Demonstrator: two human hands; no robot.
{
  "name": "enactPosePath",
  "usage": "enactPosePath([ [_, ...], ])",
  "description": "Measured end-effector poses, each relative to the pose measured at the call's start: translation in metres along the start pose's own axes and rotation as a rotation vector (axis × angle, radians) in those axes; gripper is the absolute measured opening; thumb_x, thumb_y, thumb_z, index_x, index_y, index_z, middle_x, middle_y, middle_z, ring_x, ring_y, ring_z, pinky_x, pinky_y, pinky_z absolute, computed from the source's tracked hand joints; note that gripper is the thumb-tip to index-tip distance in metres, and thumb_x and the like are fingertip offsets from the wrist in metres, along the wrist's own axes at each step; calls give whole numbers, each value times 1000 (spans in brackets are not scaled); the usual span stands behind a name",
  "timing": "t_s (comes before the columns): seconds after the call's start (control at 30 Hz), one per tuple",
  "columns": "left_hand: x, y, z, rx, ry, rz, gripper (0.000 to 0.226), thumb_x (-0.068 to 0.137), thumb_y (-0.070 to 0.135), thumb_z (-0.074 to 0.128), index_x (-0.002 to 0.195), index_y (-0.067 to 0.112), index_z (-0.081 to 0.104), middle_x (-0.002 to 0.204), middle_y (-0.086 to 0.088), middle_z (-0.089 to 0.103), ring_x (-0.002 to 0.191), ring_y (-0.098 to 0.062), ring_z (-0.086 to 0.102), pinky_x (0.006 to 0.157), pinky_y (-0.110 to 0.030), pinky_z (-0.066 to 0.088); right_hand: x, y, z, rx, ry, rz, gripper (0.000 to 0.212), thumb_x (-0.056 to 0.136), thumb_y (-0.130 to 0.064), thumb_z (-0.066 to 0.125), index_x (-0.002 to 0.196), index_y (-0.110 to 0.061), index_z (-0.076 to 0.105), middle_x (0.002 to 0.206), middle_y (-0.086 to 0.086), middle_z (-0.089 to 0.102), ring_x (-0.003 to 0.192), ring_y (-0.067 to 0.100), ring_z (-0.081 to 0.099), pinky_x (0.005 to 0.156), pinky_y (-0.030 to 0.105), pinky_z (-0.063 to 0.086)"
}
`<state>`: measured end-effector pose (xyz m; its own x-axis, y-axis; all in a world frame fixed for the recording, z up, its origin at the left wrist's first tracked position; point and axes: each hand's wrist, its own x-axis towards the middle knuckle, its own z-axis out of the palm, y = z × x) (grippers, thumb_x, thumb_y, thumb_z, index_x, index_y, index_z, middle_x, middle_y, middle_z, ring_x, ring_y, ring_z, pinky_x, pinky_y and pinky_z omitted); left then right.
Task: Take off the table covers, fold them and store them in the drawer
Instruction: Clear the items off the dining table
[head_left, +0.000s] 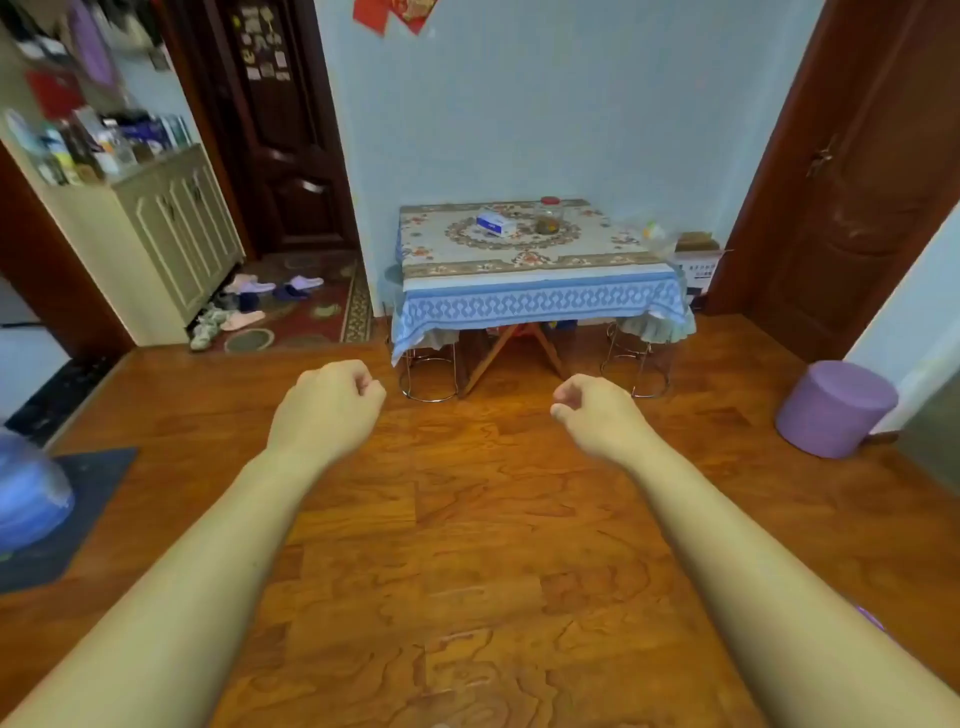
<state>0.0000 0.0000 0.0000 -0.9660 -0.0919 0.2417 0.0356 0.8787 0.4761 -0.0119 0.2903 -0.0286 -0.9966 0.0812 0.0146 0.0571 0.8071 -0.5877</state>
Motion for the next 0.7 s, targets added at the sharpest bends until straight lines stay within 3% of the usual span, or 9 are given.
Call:
enactPosePath([
  [0.33, 218, -20, 46, -41, -106, -20, 27, 100, 29, 54, 77, 18, 66, 75, 3, 67, 71, -10, 57, 61, -32, 45, 202, -12, 7, 44, 54, 173, 23, 99, -30, 59, 120, -23, 63, 122, 0, 64, 111, 21, 58, 94, 39, 52],
  [0.5, 314, -17, 98, -111, -160, -7, 30, 98, 29, 56, 72, 17, 64, 71, 1, 66, 71, -17, 61, 61, -32, 46, 295, 13, 15, 99, 68, 202, 22, 100, -27, 60, 121, -21, 62, 112, -3, 62, 102, 16, 56, 84, 31, 49],
  [0.7, 447, -4, 181, -153, -253, -43, 37, 98, 28, 53, 63, 16, 53, 59, 1, 60, 63, -20, 55, 57, -34, 43, 443, 62, 16, 152, 47, 248, 20, 100, -28, 60, 118, -20, 63, 109, -2, 62, 103, 18, 57, 83, 31, 44],
])
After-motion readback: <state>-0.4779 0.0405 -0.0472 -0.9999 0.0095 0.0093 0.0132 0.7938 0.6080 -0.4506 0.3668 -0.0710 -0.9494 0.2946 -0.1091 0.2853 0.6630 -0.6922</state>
